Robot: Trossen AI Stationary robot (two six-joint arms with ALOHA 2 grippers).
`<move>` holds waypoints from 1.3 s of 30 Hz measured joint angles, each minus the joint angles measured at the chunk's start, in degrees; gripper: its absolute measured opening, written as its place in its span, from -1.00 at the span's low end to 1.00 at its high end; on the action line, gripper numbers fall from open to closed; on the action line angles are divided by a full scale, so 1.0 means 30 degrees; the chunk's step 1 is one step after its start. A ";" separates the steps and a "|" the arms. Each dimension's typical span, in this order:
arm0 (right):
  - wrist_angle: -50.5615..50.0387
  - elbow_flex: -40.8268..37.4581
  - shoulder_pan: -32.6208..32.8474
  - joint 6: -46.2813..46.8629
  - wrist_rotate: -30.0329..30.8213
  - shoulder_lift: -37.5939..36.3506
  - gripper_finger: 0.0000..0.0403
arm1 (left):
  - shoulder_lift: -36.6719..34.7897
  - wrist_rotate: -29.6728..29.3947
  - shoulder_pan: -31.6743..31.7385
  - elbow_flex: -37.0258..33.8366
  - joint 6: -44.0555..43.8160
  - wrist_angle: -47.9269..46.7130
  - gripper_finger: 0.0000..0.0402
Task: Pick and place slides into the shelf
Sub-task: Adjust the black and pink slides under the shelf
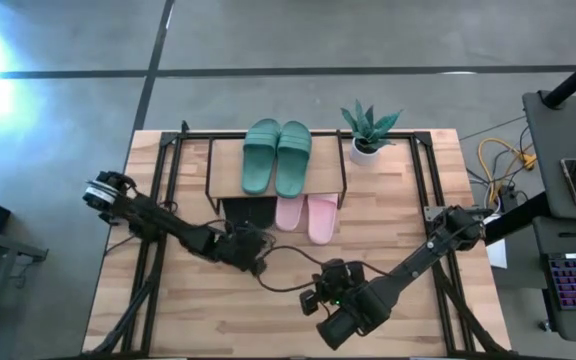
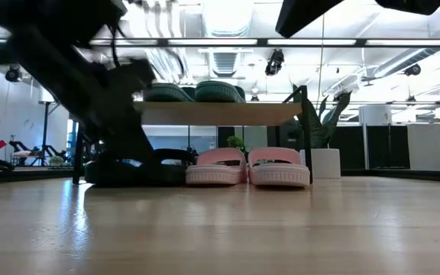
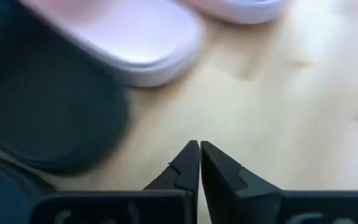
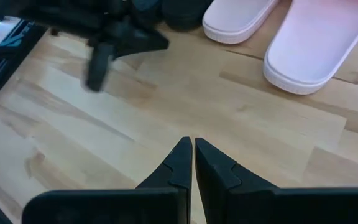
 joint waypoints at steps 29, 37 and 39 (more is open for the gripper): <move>0.0013 -0.0015 0.0270 -0.0537 0.0197 0.0022 -0.94 | -0.0287 -0.4465 -0.1956 -0.1854 -0.8039 -0.6747 -1.00; -0.0033 -0.0022 0.0364 -0.0739 0.0160 0.0022 -0.94 | -0.0693 -0.4472 -0.1436 -0.2017 -0.8040 -0.7219 -1.00; -0.0049 -0.0022 0.0364 -0.0753 0.0160 0.0022 -0.94 | -0.0805 -0.4360 -0.1479 -0.1819 -0.8040 -0.7220 -1.00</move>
